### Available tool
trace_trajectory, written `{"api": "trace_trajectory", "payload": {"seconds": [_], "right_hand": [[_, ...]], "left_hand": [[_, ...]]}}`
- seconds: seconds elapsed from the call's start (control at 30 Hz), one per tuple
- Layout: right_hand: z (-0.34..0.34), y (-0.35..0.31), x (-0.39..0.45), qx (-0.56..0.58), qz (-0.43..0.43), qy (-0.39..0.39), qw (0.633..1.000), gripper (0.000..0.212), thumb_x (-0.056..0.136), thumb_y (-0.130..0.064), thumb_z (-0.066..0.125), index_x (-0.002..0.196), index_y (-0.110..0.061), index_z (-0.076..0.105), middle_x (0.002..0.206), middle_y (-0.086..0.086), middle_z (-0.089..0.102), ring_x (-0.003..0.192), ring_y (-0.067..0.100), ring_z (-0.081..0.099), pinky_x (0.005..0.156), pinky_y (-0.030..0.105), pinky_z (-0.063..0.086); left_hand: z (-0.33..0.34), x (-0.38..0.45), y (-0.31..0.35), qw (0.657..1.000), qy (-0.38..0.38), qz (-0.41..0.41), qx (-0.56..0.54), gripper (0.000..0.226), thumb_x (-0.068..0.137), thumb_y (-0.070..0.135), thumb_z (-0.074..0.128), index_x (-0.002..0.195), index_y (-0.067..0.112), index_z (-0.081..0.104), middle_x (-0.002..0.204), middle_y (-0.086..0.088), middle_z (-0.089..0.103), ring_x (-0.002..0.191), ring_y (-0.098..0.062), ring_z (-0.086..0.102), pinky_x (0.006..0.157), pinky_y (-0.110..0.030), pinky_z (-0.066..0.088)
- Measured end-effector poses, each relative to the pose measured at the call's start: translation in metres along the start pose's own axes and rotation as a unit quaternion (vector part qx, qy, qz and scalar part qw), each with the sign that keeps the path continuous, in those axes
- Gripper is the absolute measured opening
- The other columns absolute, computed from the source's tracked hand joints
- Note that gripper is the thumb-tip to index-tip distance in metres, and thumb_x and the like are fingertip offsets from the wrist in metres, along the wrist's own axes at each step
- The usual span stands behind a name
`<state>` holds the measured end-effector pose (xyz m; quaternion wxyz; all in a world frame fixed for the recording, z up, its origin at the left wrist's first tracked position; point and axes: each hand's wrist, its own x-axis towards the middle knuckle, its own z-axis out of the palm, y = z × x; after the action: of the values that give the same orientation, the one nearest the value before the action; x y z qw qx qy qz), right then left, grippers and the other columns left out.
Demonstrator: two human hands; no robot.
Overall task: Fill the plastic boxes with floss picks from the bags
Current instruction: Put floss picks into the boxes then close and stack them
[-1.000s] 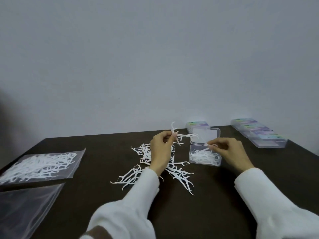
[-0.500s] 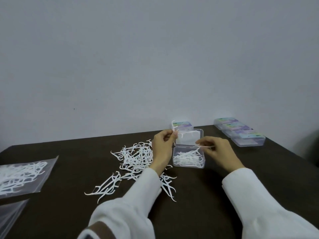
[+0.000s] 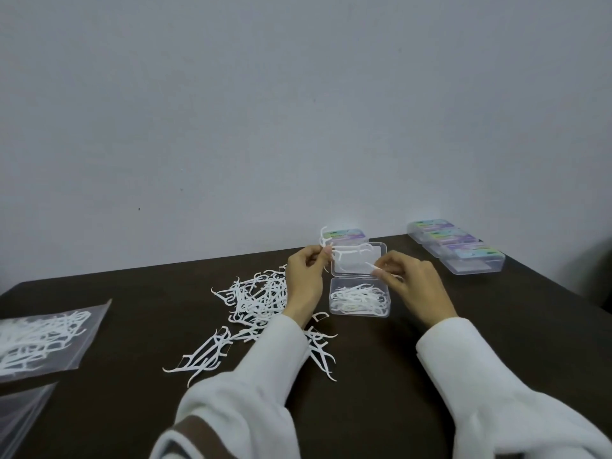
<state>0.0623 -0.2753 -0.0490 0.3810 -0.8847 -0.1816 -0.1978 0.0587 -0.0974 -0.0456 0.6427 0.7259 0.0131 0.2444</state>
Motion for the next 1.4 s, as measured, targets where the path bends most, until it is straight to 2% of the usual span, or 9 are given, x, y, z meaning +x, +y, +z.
{"api": "trace_trajectory", "payload": {"seconds": [0.17,0.3,0.47,0.67,0.83,1.1,1.2,1.27,1.4], "right_hand": [[-0.002,-0.004,0.000,-0.036,-0.031,0.002,0.999,0.019,0.087,-0.033,0.061,0.097,-0.019,0.070,0.083,-0.007,0.065,0.076,0.008,0.061,0.068,0.013,0.041],[0.006,-0.003,0.001,-0.026,-0.044,-0.126,0.991,0.025,0.088,-0.022,0.061,0.112,-0.021,0.066,0.102,-0.006,0.061,0.092,0.007,0.058,0.086,0.025,0.050],[0.000,-0.003,-0.002,-0.014,-0.033,0.012,0.999,0.012,0.083,-0.021,0.066,0.095,-0.024,0.064,0.094,-0.007,0.067,0.087,0.006,0.060,0.083,0.027,0.051],[0.002,-0.012,-0.001,0.179,0.007,0.017,0.984,0.049,0.079,-0.015,0.072,0.120,-0.025,0.046,0.103,-0.007,0.058,0.084,0.007,0.063,0.066,0.008,0.050],[0.001,-0.015,-0.002,0.176,0.010,0.022,0.984,0.014,0.079,-0.007,0.071,0.091,-0.013,0.068,0.082,-0.006,0.066,0.075,0.005,0.066,0.064,0.004,0.047],[0.000,-0.008,-0.001,0.134,0.049,0.002,0.990,0.006,0.081,-0.017,0.070,0.087,-0.018,0.070,0.088,-0.003,0.068,0.082,0.001,0.059,0.072,0.009,0.044],[0.006,-0.004,-0.001,0.043,0.042,-0.066,0.996,0.005,0.080,-0.029,0.070,0.085,-0.030,0.069,0.093,-0.009,0.068,0.092,0.007,0.060,0.095,0.037,0.046],[0.007,-0.003,-0.001,0.022,0.037,-0.054,0.998,0.004,0.080,-0.033,0.069,0.084,-0.033,0.069,0.091,-0.012,0.069,0.092,0.008,0.061,0.099,0.046,0.043],[0.001,-0.006,-0.002,0.088,0.033,0.026,0.995,0.007,0.086,-0.022,0.063,0.090,-0.020,0.069,0.087,-0.005,0.068,0.085,0.008,0.062,0.087,0.028,0.050]], "left_hand": [[-0.001,0.001,-0.002,1.000,0.006,-0.015,-0.010,0.020,0.093,0.023,0.059,0.078,0.012,0.066,0.071,0.001,0.062,0.066,-0.009,0.051,0.058,-0.009,0.039],[0.000,0.000,-0.002,1.000,0.002,-0.016,-0.013,0.019,0.093,0.023,0.058,0.080,0.011,0.066,0.070,0.003,0.061,0.065,-0.007,0.051,0.056,-0.007,0.040],[0.000,-0.001,-0.003,0.999,0.000,-0.030,-0.012,0.019,0.093,0.025,0.058,0.081,0.014,0.067,0.072,0.004,0.063,0.066,-0.006,0.053,0.064,-0.016,0.042],[0.002,-0.005,-0.005,0.999,-0.045,-0.024,-0.015,0.019,0.091,0.024,0.060,0.086,0.008,0.069,0.071,0.004,0.064,0.066,-0.004,0.056,0.062,-0.008,0.043],[0.001,-0.008,-0.005,0.995,-0.094,-0.028,-0.019,0.015,0.090,0.021,0.062,0.083,0.009,0.069,0.072,0.000,0.065,0.070,-0.009,0.058,0.068,-0.016,0.046],[-0.004,-0.002,-0.003,1.000,-0.024,0.001,-0.018,0.015,0.089,0.021,0.063,0.084,0.007,0.067,0.072,0.005,0.065,0.064,-0.002,0.057,0.060,-0.007,0.043],[-0.005,-0.003,0.000,0.999,-0.030,0.015,-0.028,0.013,0.090,0.018,0.061,0.089,0.006,0.067,0.079,0.004,0.071,0.065,0.003,0.063,0.063,-0.007,0.046],[-0.003,-0.005,0.001,0.998,-0.045,0.034,-0.018,0.013,0.090,0.019,0.063,0.091,0.007,0.068,0.079,-0.001,0.073,0.069,-0.002,0.067,0.068,-0.013,0.050],[0.003,-0.009,-0.001,0.990,-0.085,0.081,0.080,0.015,0.086,0.025,0.067,0.093,0.013,0.074,0.080,0.001,0.073,0.076,-0.007,0.068,0.074,-0.022,0.053]]}}
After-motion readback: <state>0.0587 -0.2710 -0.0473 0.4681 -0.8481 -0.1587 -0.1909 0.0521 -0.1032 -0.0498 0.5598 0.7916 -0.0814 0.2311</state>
